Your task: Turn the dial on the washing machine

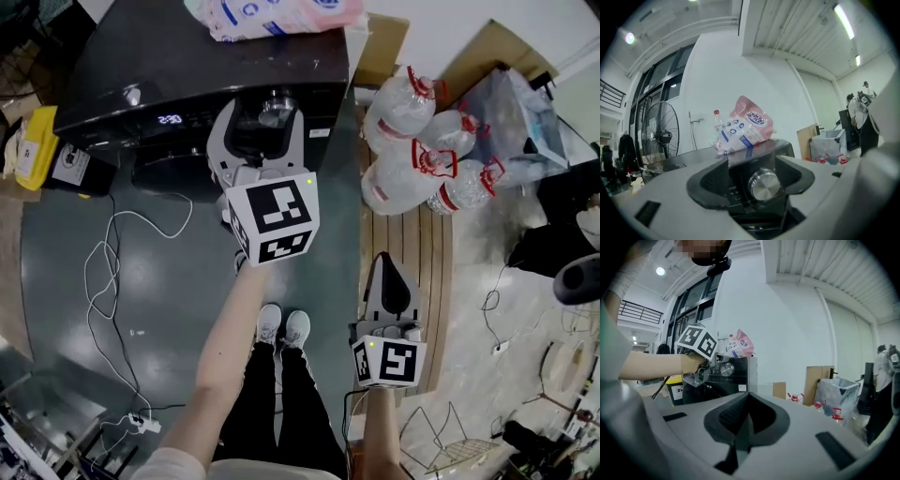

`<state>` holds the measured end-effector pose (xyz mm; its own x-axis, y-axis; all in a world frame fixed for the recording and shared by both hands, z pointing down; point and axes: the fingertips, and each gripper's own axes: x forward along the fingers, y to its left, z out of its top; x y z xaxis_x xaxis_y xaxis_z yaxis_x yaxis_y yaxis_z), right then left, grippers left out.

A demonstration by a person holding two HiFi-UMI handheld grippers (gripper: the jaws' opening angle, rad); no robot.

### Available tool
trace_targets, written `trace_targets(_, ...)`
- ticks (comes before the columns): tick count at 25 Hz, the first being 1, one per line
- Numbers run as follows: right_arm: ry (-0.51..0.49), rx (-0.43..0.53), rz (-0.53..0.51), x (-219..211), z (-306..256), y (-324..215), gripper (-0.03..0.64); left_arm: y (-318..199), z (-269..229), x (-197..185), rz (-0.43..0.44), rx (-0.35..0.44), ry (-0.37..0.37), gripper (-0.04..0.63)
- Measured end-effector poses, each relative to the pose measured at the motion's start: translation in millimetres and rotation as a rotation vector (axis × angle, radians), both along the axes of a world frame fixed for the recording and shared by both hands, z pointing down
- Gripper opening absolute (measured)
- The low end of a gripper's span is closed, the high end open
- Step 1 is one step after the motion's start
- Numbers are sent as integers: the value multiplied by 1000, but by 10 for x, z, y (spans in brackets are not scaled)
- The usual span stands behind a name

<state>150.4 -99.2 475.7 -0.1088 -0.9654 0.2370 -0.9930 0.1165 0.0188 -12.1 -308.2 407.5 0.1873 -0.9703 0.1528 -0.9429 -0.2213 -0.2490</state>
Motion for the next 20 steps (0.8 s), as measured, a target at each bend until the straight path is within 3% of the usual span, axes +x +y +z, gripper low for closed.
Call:
trace_targets(6, 32, 127, -13, -144, -1016, -225, 3, 353, -1034, -164, 65, 80, 82, 280)
trace_targets(9, 19, 162, -5, -219, -1612, -224, 3, 788, -1685, -248, 108, 128, 163, 148)
trace_targets(13, 12, 216, -31, -429, -2338, -115, 3, 1361, -2379, -432, 143, 167, 229, 78)
trace_targets(20, 58, 321, -132, -874, -3022, 282, 3, 2206, -2644, -759, 162, 210, 270, 2)
